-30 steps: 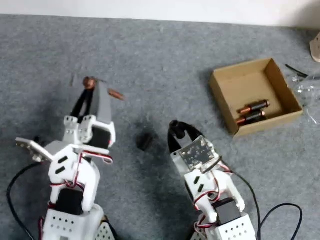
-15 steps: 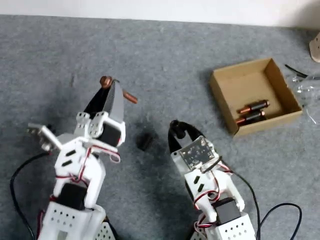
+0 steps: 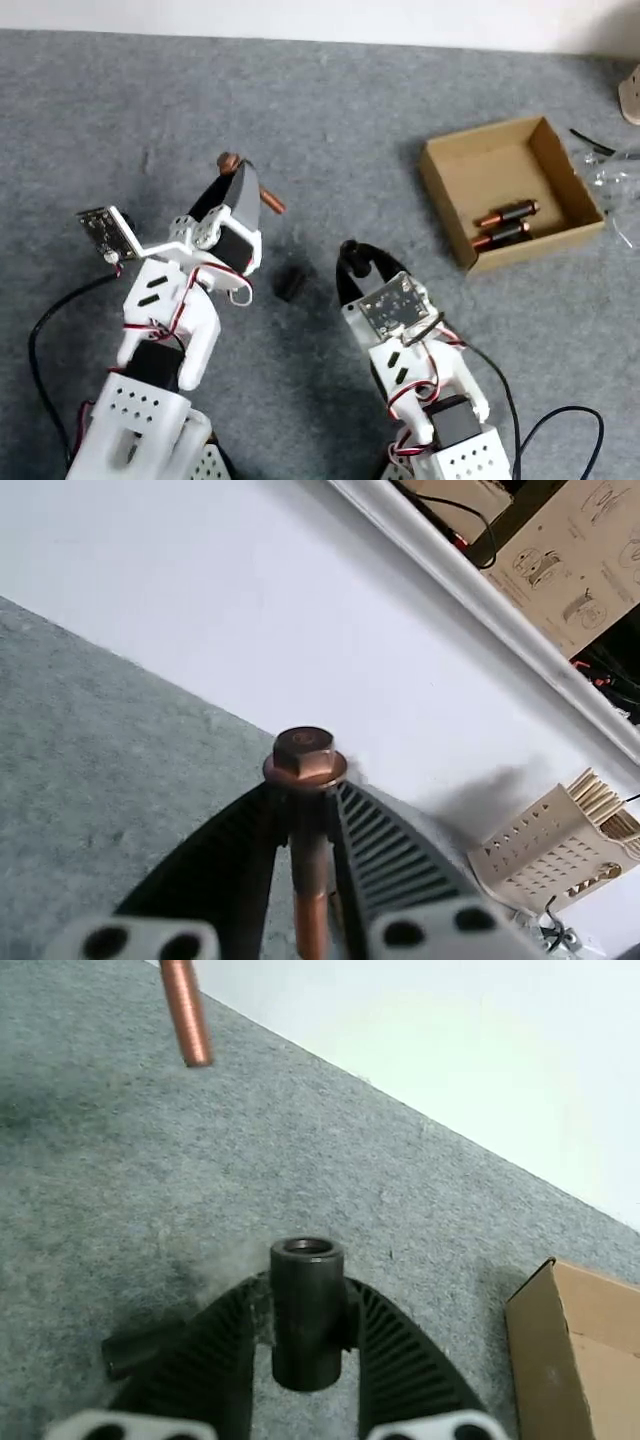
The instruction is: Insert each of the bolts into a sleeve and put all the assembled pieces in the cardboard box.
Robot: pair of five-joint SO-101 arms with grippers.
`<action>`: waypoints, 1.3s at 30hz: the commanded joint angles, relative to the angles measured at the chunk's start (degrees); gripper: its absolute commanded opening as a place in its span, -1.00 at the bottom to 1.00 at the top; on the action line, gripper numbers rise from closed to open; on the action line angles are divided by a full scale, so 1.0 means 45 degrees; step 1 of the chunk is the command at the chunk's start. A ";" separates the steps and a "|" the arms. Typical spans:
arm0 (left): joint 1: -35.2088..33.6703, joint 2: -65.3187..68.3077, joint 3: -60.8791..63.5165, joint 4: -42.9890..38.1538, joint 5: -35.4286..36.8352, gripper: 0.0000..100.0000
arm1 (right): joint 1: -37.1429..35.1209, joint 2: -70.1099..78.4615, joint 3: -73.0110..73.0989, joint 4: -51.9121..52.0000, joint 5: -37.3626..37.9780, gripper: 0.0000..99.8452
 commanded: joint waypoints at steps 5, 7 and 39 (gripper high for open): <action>0.1436 0.0068 -0.0850 -0.0137 -0.0020 -0.99 | 0.0088 -0.0088 0.1807 0.0029 0.0176 -0.99; 0.1436 0.0068 -0.0830 -0.0117 -0.0020 -0.99 | 0.0088 -0.0088 0.1807 0.0029 0.0176 -0.99; 0.2295 0.4523 -0.2667 -0.1621 0.0059 -0.99 | 0.0068 -0.0029 0.1807 0.0049 0.0176 -0.99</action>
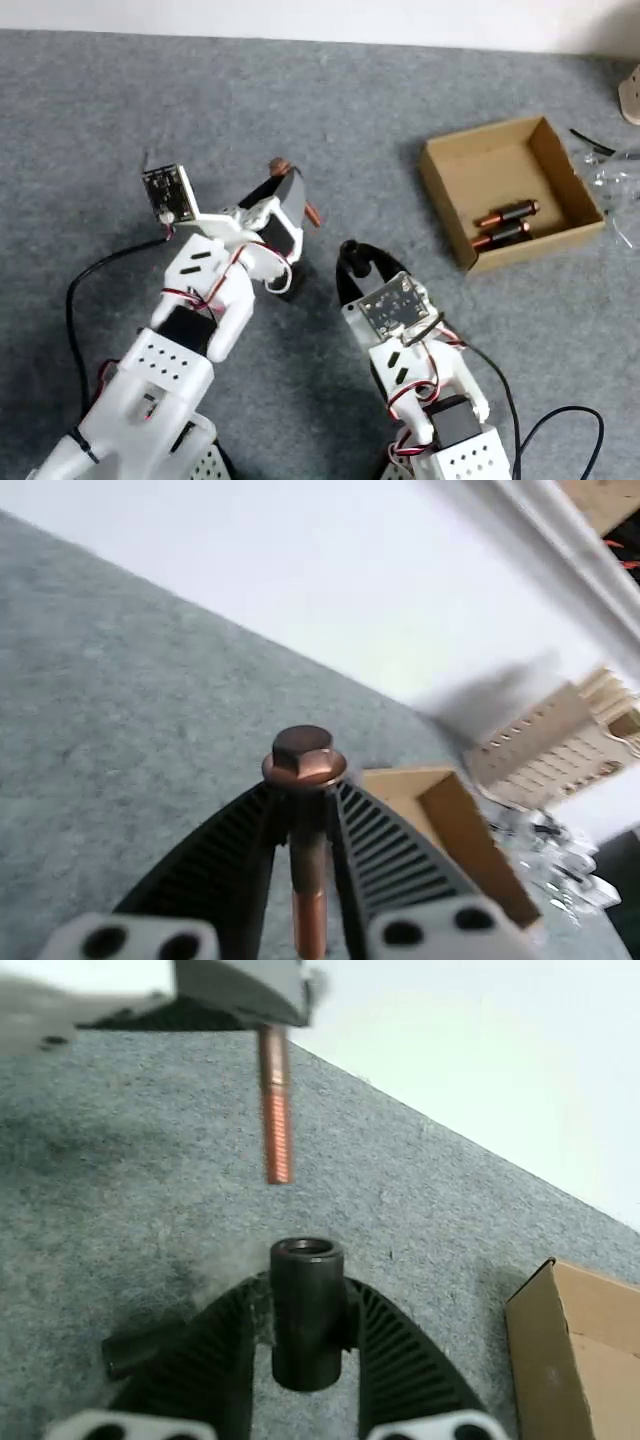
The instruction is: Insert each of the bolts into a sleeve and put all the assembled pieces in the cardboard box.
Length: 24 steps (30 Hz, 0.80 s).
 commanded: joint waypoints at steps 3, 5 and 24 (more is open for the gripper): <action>0.0459 0.0088 -0.0147 -0.2305 0.0059 -0.99 | 0.0049 -0.0029 0.1807 0.0049 0.0176 -0.99; 0.0518 0.0088 0.0166 -0.2813 0.0059 -0.99 | 0.0049 -0.0029 0.1807 0.0049 0.0176 -0.99; 0.2100 -0.0733 0.1338 -0.3048 0.0000 -0.99 | 0.0068 -0.0029 0.1807 0.0029 0.0176 -0.99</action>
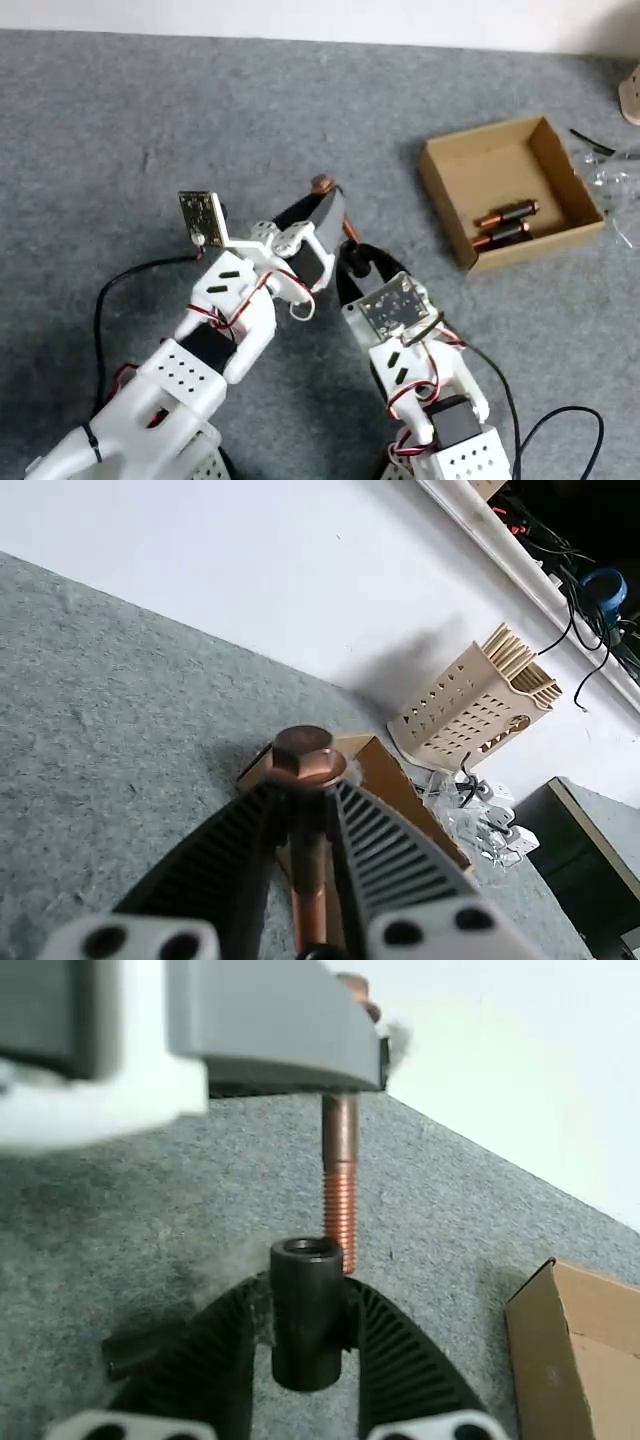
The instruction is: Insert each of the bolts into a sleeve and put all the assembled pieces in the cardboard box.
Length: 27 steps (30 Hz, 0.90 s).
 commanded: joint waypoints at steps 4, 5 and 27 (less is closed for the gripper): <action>0.0264 -0.2647 0.0713 0.0098 -0.0020 -0.99 | 0.0088 -0.0029 0.1807 0.0029 0.0215 -0.99; 0.0264 -0.3096 0.0869 0.0234 -0.0020 -0.99 | 0.0088 -0.0029 0.1807 0.0029 0.0215 -0.99; 0.0361 -0.4132 0.1338 0.0918 0.0039 -0.99 | 0.0088 -0.0029 0.1807 0.0049 0.0176 -0.99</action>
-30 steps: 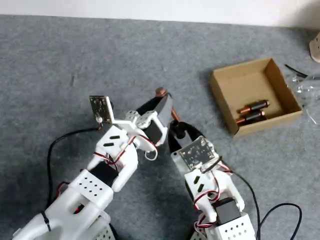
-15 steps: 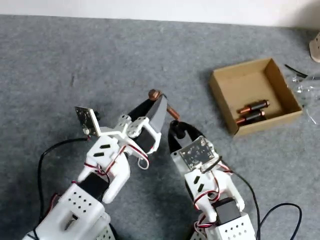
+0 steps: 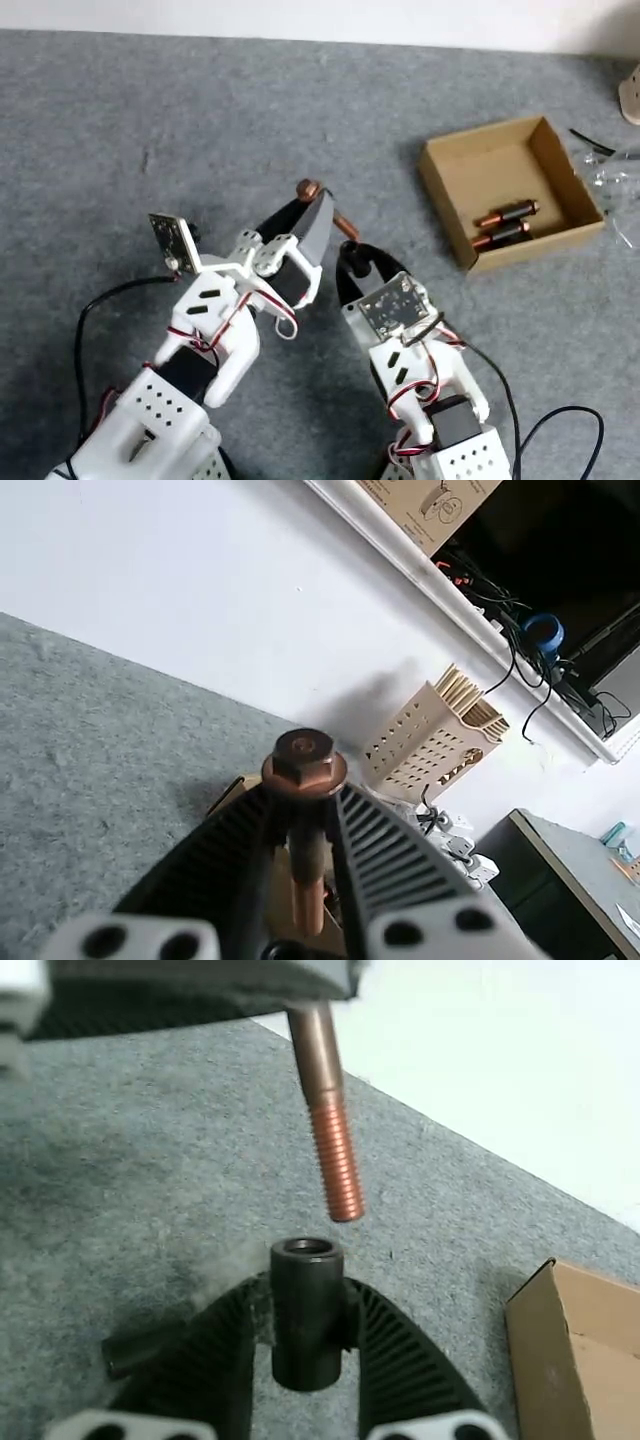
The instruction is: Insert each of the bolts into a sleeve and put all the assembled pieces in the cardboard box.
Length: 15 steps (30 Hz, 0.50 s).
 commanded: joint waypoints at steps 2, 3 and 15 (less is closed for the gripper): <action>0.0361 -0.0440 0.0107 -0.0059 0.0059 -0.99 | 0.0088 -0.0029 0.1807 0.0049 0.0156 -0.99; 0.0361 -0.0440 0.0107 -0.0059 0.0059 -0.99 | 0.0088 -0.0029 0.1807 0.0049 0.0156 -0.99; 0.0283 -0.0459 0.0127 -0.0039 0.0039 -0.99 | 0.0107 -0.0029 0.1807 0.0049 0.0156 -0.99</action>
